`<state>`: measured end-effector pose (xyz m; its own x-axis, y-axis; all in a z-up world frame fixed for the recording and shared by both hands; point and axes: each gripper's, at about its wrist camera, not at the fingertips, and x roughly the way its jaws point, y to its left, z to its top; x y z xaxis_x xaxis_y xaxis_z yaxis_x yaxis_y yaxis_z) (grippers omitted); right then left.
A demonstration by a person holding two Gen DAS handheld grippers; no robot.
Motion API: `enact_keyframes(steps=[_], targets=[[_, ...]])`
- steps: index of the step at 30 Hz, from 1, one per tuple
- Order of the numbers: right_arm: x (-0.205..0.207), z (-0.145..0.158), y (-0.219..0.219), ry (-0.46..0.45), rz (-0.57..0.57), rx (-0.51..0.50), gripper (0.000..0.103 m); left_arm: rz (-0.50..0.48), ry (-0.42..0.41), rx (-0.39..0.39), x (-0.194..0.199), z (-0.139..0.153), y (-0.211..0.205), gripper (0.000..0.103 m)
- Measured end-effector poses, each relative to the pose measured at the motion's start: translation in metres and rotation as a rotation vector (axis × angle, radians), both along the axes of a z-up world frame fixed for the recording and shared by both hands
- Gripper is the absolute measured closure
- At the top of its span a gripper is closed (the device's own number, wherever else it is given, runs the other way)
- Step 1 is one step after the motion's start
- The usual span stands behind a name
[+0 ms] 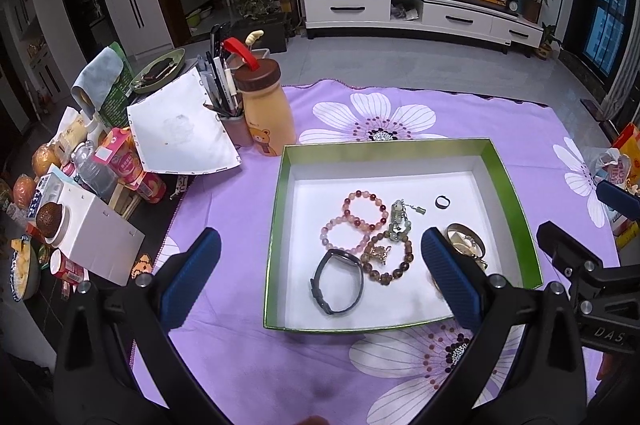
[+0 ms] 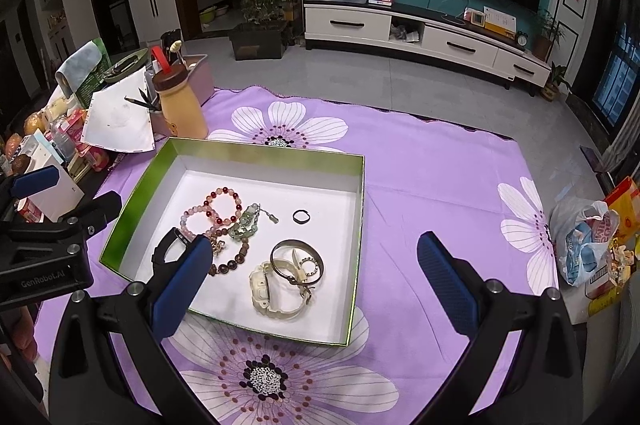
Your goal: Organize jewelry
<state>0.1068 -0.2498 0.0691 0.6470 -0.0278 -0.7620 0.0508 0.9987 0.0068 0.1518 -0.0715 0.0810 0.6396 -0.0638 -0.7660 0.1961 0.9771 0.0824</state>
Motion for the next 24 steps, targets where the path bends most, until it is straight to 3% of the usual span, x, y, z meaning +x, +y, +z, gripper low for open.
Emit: enact_keyframes(steps=[24], targets=[[0.0016,-0.0014,0.0027,0.004,0.007,-0.001,0.001,0.004,0.021,0.003,0.0050,-0.0082,0.0012,0.002]])
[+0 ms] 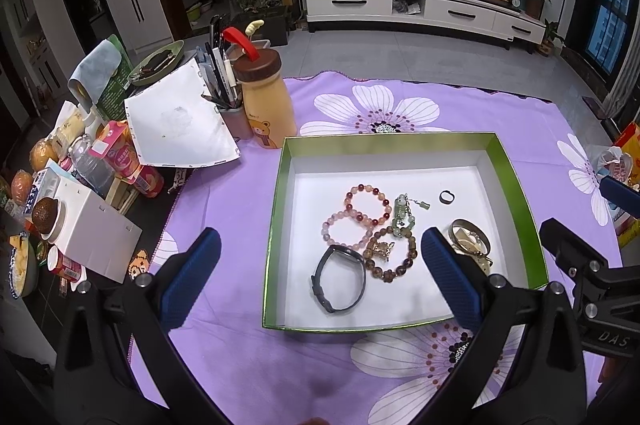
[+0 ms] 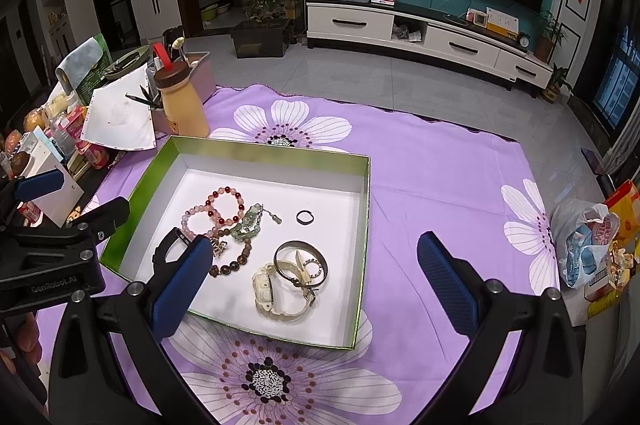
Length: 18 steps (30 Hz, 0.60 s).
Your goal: Organize jewelry
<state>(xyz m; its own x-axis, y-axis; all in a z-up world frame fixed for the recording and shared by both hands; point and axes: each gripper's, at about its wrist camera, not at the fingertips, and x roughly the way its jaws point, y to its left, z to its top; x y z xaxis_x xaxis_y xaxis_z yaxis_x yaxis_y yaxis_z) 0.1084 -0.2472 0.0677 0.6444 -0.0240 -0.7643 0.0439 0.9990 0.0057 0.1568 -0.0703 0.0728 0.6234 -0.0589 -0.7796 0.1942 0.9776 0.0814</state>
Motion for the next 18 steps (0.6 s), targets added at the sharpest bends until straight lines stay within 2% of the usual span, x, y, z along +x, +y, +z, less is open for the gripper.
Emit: enact_keyframes(steps=[18], targets=[[0.0019,0.0026,0.0041,-0.002,0.005,-0.004,0.001,0.003,-0.003,-0.002,0.0005,-0.0012,0.0015,0.002]])
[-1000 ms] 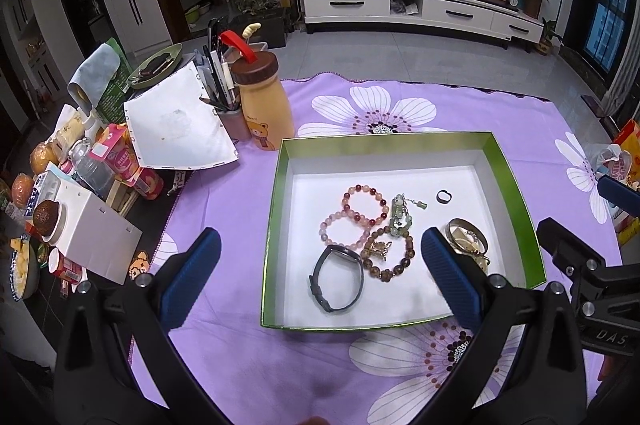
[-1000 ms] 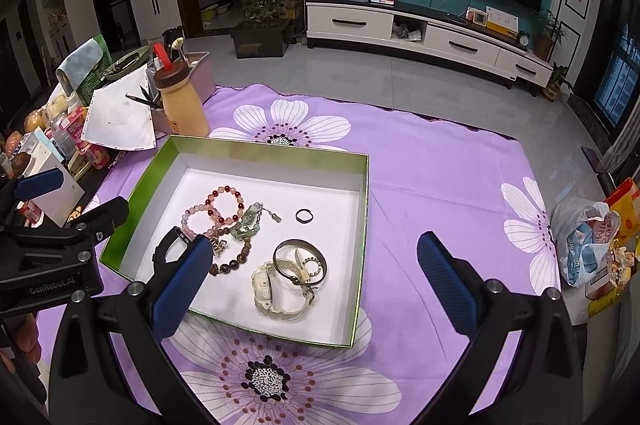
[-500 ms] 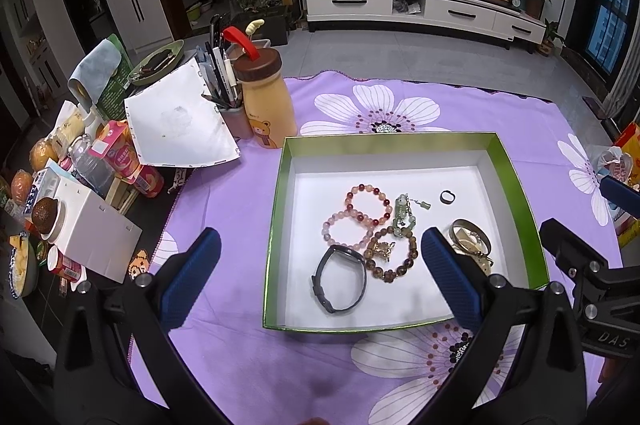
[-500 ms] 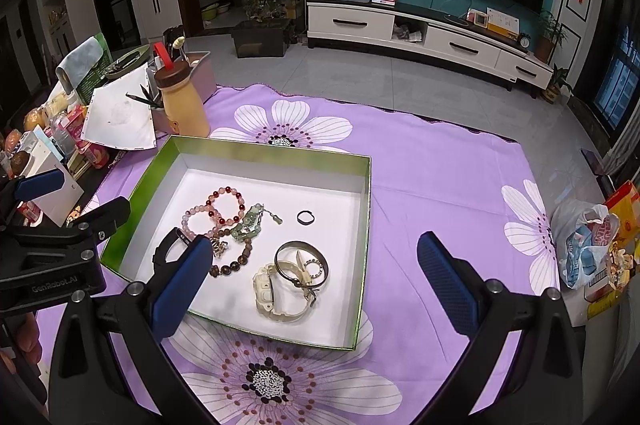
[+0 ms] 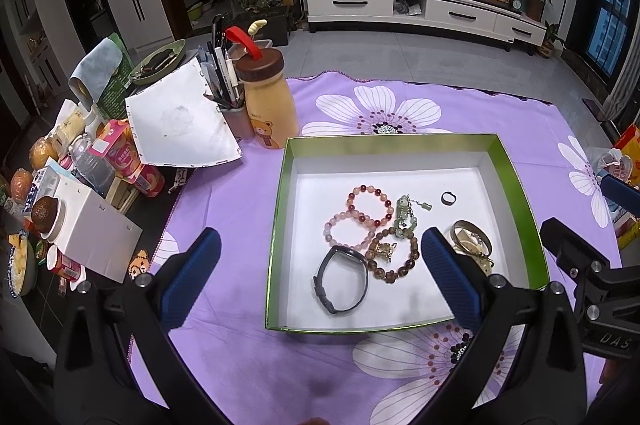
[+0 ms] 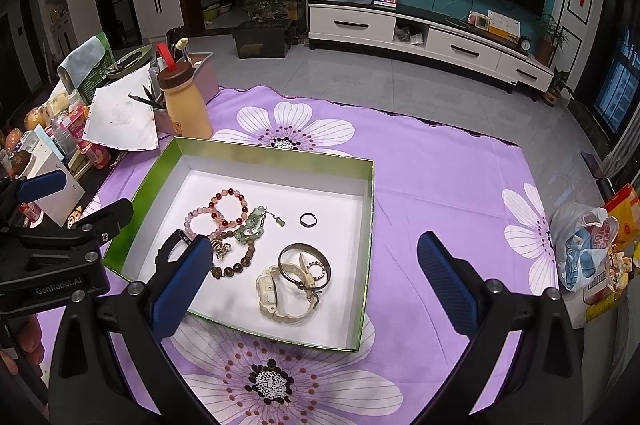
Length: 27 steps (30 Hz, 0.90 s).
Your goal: Organize jewelry
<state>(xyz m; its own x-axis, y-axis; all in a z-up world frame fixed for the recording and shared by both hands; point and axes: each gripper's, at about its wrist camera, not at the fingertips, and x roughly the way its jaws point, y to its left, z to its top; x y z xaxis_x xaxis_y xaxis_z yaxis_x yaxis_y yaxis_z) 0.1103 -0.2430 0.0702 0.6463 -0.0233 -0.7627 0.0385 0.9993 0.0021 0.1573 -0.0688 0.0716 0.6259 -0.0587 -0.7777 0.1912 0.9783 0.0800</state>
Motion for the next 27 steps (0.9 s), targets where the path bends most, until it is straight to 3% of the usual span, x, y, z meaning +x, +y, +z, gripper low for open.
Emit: enact_keyframes(steps=[27], targets=[[-0.0001,0.0020,0.0005,-0.001,0.001,-0.007,0.001,0.003,0.001,0.002,0.0004,0.0004,0.0003,0.002]])
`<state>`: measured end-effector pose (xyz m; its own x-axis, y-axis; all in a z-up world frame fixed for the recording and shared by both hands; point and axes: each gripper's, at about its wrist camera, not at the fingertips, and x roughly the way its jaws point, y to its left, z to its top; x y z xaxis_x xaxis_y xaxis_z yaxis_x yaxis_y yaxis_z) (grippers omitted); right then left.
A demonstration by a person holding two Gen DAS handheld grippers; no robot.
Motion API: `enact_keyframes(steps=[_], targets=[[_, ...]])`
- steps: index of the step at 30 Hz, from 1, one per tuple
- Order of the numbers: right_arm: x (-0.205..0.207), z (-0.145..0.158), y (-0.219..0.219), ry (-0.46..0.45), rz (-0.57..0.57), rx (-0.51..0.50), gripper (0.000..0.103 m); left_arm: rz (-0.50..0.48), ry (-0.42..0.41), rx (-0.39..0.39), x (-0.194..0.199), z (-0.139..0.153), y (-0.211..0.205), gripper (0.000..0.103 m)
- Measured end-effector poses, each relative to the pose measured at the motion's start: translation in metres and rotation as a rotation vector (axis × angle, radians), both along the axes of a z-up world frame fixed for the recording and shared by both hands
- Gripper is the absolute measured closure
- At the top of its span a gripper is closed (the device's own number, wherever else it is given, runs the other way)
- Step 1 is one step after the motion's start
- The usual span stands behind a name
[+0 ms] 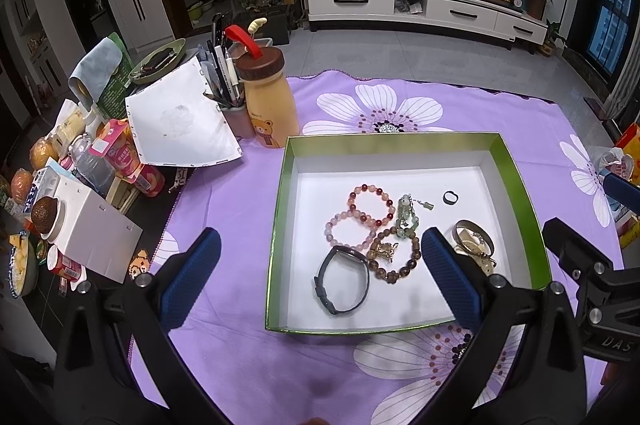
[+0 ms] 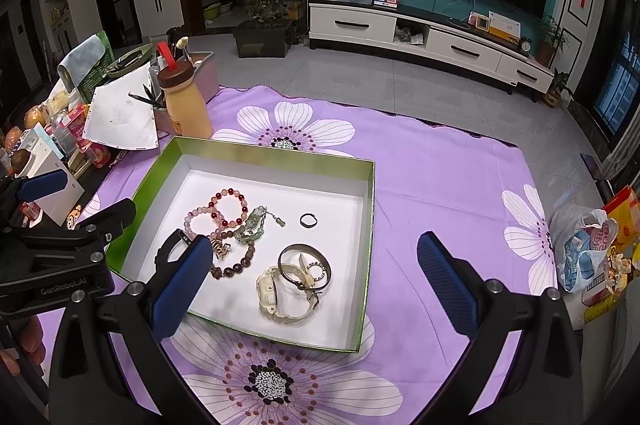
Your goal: Organize jewelry
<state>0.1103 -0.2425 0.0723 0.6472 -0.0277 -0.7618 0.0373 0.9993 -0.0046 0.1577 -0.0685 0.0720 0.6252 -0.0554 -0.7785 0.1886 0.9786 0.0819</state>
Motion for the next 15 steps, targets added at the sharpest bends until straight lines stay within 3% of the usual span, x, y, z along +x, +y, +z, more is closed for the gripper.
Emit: enact_keyframes(steps=[15], targets=[[0.0006,0.0004,0.0002,-0.005,0.003,-0.002,0.001,0.010,0.018,-0.013,0.0027,-0.0019,0.0002,0.002]])
